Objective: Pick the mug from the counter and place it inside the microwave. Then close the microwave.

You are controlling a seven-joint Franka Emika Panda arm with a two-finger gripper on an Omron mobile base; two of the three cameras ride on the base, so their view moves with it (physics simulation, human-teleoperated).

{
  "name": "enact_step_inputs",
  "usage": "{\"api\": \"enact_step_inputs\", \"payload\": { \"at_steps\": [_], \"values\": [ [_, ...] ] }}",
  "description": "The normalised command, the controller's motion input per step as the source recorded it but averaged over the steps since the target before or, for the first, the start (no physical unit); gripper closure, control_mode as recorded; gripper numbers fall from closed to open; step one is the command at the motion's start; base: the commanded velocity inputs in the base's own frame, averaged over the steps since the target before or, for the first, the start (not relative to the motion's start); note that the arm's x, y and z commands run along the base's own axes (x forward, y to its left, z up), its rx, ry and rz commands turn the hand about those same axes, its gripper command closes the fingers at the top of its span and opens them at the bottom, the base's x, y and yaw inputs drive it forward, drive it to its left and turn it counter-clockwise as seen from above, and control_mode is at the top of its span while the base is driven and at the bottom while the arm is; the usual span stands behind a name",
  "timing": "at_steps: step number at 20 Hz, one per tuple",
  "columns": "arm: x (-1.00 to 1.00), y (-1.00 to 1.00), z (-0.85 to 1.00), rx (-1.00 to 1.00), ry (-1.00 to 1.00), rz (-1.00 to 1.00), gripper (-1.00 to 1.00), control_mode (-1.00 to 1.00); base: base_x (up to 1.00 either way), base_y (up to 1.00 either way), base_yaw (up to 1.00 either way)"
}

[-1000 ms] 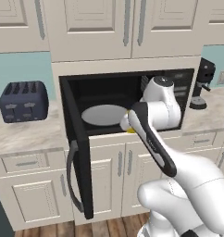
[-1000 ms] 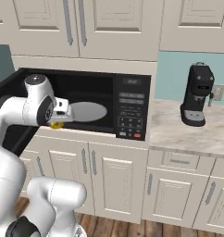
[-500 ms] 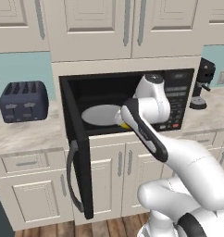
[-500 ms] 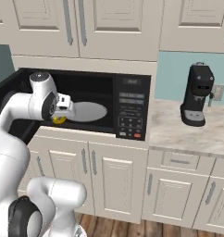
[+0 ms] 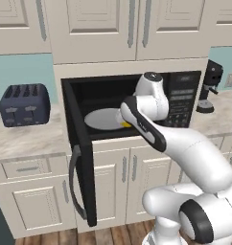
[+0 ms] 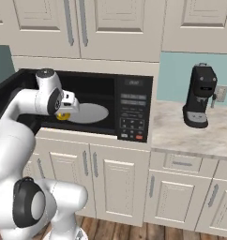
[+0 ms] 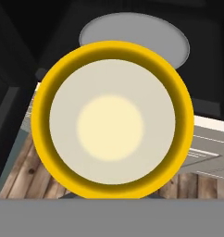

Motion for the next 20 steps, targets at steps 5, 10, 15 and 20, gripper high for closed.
{"api": "enact_step_inputs", "payload": {
  "at_steps": [5, 10, 15, 20],
  "values": [
    [0.15, 0.00, -0.21, 0.00, 0.00, -0.05, 1.00, -1.00, 0.00, 0.00, 0.00],
    [0.18, 0.00, -0.30, 0.00, 0.00, -0.05, 1.00, -1.00, 0.00, 0.00, 0.00],
    [0.25, 0.00, -0.22, 0.00, 0.00, -0.05, 1.00, -1.00, 0.00, 0.00, 0.00],
    [0.32, 0.00, -0.28, 0.00, 0.00, -0.03, 1.00, -1.00, 0.00, 0.00, 0.00]
  ]
}}
